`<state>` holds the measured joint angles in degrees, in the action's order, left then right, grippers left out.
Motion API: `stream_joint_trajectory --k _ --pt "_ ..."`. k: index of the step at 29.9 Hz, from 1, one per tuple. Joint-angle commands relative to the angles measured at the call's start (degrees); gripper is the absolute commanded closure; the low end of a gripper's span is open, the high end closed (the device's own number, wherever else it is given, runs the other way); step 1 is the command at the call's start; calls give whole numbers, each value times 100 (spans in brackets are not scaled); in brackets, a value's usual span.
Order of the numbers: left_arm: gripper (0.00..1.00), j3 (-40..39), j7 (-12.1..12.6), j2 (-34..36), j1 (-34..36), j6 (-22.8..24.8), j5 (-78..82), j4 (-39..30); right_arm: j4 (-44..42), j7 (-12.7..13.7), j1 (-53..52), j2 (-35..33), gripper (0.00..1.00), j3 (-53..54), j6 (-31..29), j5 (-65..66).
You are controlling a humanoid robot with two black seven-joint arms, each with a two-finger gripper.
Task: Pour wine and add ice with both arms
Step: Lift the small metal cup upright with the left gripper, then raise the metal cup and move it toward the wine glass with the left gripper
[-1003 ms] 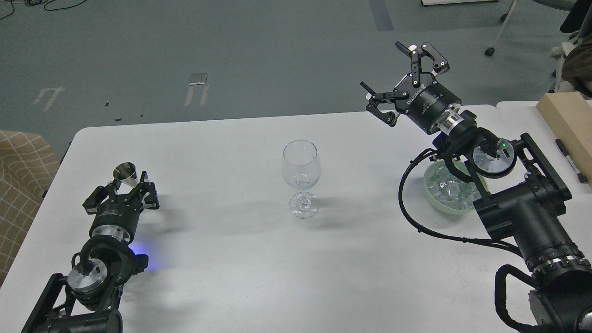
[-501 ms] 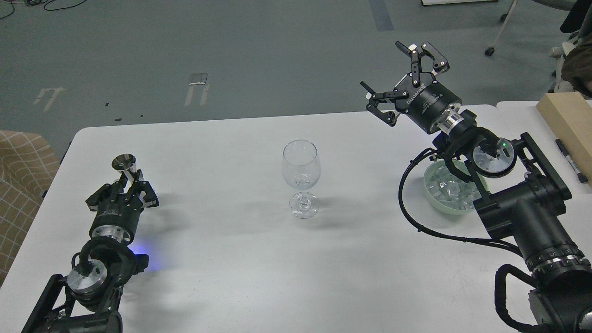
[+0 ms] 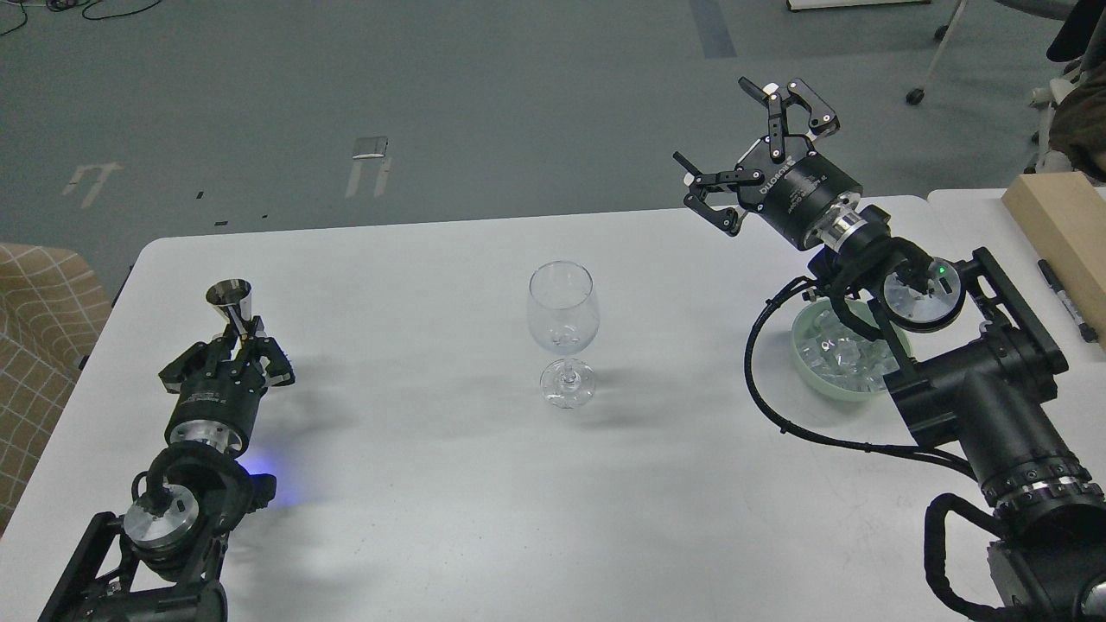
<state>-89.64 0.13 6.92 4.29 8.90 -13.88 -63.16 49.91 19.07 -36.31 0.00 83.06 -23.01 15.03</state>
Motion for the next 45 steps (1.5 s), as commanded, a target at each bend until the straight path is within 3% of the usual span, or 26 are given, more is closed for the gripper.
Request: stream_joint_trajectory --k 1,9,16,30,36,45 --pt "76 -36 -13 2 1 6 -9 -21 1 0 -8 0 0 0 7 0" --pt "78 -89 -101 -15 -16 50 -9 -126 1 0 1 0 0 0 7 0" --pt "86 -80 -409 -7 -16 401 -9 -126 1 0 1 0 0 0 7 0" --pt "100 -72 -655 2 -8 727 -9 -126 1 0 -17 0 0 0 7 0" --pt "100 -10 -787 20 -16 762 0 -126 1 0 -8 0 0 0 7 0" --pt "100 16 -804 28 -78 1201 316 -126 1 0 1 0 0 0 7 0"
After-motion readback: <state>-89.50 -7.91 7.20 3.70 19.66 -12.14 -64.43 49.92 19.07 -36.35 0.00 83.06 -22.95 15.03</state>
